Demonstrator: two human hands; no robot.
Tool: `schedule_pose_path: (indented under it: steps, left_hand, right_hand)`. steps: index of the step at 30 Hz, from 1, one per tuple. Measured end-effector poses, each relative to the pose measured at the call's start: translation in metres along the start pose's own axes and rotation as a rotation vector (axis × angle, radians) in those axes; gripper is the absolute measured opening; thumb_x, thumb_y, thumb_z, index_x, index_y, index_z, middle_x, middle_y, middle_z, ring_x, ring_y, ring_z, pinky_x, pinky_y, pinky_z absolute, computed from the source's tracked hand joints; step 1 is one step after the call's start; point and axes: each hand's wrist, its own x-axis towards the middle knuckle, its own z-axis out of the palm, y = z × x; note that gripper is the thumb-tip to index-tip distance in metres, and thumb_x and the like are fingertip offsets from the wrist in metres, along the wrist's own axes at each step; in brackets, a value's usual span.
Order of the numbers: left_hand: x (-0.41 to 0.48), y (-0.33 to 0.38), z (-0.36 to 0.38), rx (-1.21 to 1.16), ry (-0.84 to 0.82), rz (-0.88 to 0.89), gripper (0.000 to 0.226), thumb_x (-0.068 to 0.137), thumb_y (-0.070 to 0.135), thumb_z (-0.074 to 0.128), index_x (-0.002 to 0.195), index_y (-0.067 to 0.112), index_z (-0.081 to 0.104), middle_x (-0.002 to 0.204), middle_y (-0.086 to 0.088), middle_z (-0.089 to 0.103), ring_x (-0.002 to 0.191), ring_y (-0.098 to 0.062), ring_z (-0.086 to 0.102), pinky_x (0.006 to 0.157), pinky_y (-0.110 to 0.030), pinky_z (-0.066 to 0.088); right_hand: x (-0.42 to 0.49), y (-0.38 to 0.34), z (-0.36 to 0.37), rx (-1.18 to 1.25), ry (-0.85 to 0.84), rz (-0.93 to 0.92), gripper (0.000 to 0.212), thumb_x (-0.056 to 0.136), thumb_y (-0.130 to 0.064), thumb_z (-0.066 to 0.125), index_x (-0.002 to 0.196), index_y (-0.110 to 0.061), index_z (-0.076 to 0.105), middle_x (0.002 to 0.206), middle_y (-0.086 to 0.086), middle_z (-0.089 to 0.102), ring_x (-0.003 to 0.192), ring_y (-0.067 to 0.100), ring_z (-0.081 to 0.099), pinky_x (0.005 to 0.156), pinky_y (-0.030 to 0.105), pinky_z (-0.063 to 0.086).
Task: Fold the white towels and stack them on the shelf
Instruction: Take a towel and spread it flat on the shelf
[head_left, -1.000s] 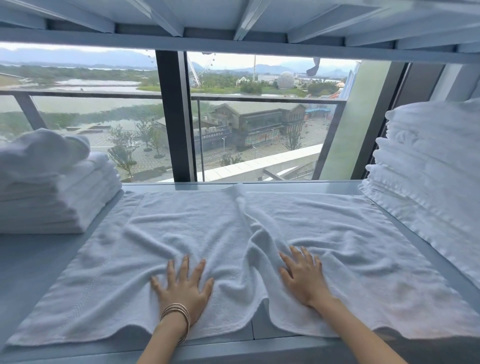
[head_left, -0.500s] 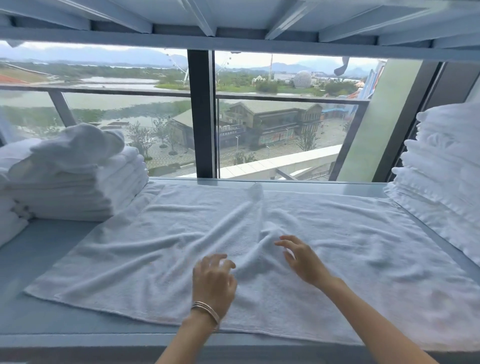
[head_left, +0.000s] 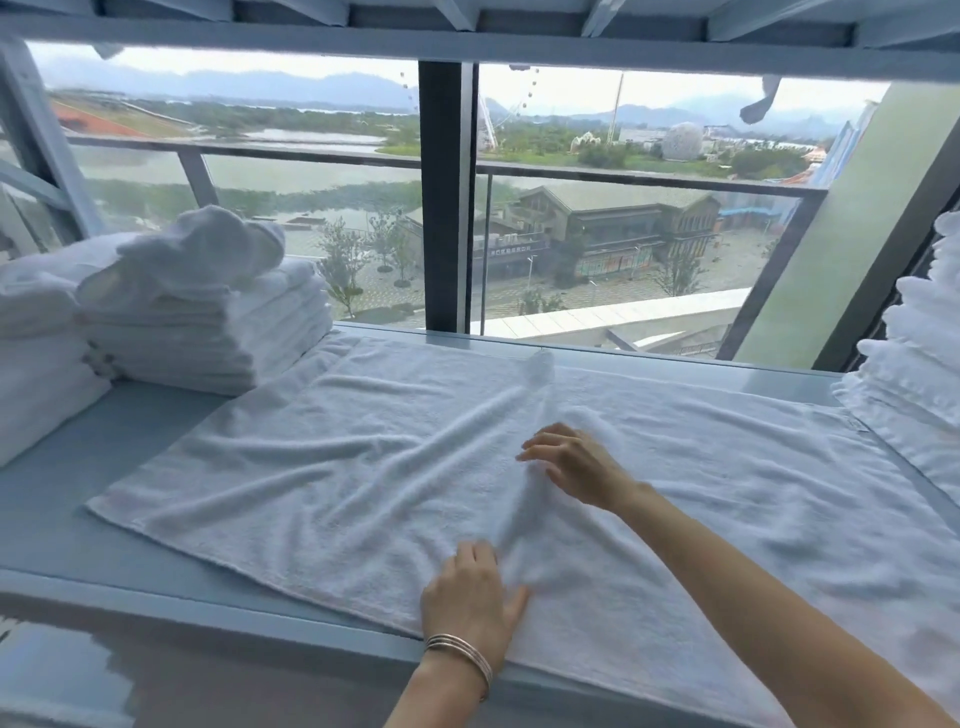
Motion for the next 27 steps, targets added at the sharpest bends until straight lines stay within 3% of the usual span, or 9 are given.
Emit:
schedule_pose_path:
  steps: [2, 4, 11, 15, 17, 19, 21, 24, 27]
  left_hand:
    - [0.004, -0.001, -0.005, 0.047, 0.027, -0.034, 0.029, 0.089, 0.044, 0.051, 0.108, 0.021, 0.052, 0.109, 0.004, 0.056, 0.102, -0.018, 0.059, 0.078, -0.031, 0.046]
    - [0.005, -0.004, -0.008, 0.070, -0.023, -0.060, 0.024, 0.093, 0.037, 0.045, 0.111, 0.022, 0.052, 0.114, 0.004, 0.057, 0.104, -0.018, 0.057, 0.083, -0.029, 0.046]
    - [0.002, -0.025, -0.034, 0.127, -0.024, -0.241, 0.016, 0.085, 0.025, 0.050, 0.099, 0.021, 0.055, 0.107, 0.002, 0.060, 0.101, -0.021, 0.059, 0.082, -0.028, 0.045]
    - [0.007, -0.045, -0.046, 0.113, 0.040, -0.352, 0.009, 0.085, 0.019, 0.048, 0.093, 0.022, 0.047, 0.103, 0.000, 0.054, 0.099, -0.024, 0.059, 0.074, -0.028, 0.043]
    - [0.008, -0.050, -0.046, 0.099, 0.017, -0.354, 0.017, 0.089, 0.029, 0.049, 0.104, 0.022, 0.047, 0.112, 0.001, 0.052, 0.103, -0.023, 0.057, 0.078, -0.030, 0.043]
    - [0.008, -0.046, -0.040, 0.116, -0.038, -0.327, 0.041, 0.088, 0.051, 0.050, 0.116, 0.022, 0.043, 0.120, 0.003, 0.048, 0.109, -0.019, 0.053, 0.086, -0.032, 0.043]
    - [0.009, -0.038, -0.033, 0.184, -0.047, -0.326, 0.055, 0.085, 0.061, 0.048, 0.122, 0.021, 0.039, 0.124, 0.003, 0.046, 0.115, -0.017, 0.049, 0.093, -0.033, 0.039]
    - [0.009, -0.028, -0.028, 0.190, 0.011, -0.322, 0.041, 0.088, 0.043, 0.054, 0.119, 0.021, 0.040, 0.124, 0.003, 0.051, 0.116, -0.018, 0.049, 0.093, -0.030, 0.036]
    - [0.004, -0.024, -0.036, 0.142, 0.179, -0.262, 0.025, 0.089, 0.020, 0.052, 0.112, 0.027, 0.045, 0.116, 0.009, 0.055, 0.109, -0.015, 0.052, 0.086, -0.025, 0.037]
  right_hand:
    - [0.008, 0.001, 0.003, -0.059, -0.120, -0.055, 0.039, 0.086, -0.009, 0.059, 0.122, -0.025, 0.059, 0.129, -0.008, 0.057, 0.130, 0.016, 0.038, 0.097, 0.037, 0.036]
    - [0.017, 0.004, 0.005, -0.073, -0.137, -0.097, 0.034, 0.087, -0.013, 0.059, 0.118, -0.024, 0.062, 0.125, -0.009, 0.059, 0.130, 0.015, 0.037, 0.099, 0.035, 0.032]
    - [0.030, 0.008, 0.000, -0.051, -0.005, -0.287, 0.009, 0.083, -0.027, 0.067, 0.087, -0.019, 0.066, 0.088, -0.002, 0.065, 0.095, 0.022, 0.057, 0.086, 0.035, 0.039]
    - [0.030, 0.002, 0.003, 0.009, 0.022, -0.364, 0.013, 0.081, -0.028, 0.069, 0.089, -0.019, 0.066, 0.089, -0.001, 0.064, 0.088, 0.021, 0.060, 0.083, 0.034, 0.040]
    - [0.031, 0.002, 0.007, -0.009, -0.003, -0.378, 0.016, 0.081, -0.024, 0.069, 0.096, -0.020, 0.066, 0.096, 0.000, 0.064, 0.093, 0.022, 0.060, 0.087, 0.037, 0.040]
    - [0.033, 0.004, 0.012, -0.032, -0.029, -0.366, 0.023, 0.082, -0.017, 0.066, 0.105, -0.021, 0.065, 0.105, 0.001, 0.063, 0.099, 0.023, 0.059, 0.093, 0.038, 0.040]
    - [0.037, 0.008, 0.015, -0.052, -0.066, -0.344, 0.037, 0.082, -0.007, 0.057, 0.115, -0.024, 0.062, 0.111, 0.002, 0.061, 0.102, 0.024, 0.056, 0.095, 0.039, 0.039]
    - [0.046, 0.018, 0.013, -0.125, -0.048, -0.356, 0.040, 0.077, 0.003, 0.054, 0.106, -0.022, 0.065, 0.100, 0.002, 0.066, 0.091, 0.024, 0.061, 0.086, 0.038, 0.042]
    - [0.058, 0.028, 0.003, -0.192, 0.046, -0.342, 0.024, 0.068, 0.001, 0.071, 0.082, -0.019, 0.068, 0.076, -0.002, 0.068, 0.069, 0.023, 0.065, 0.074, 0.036, 0.048]
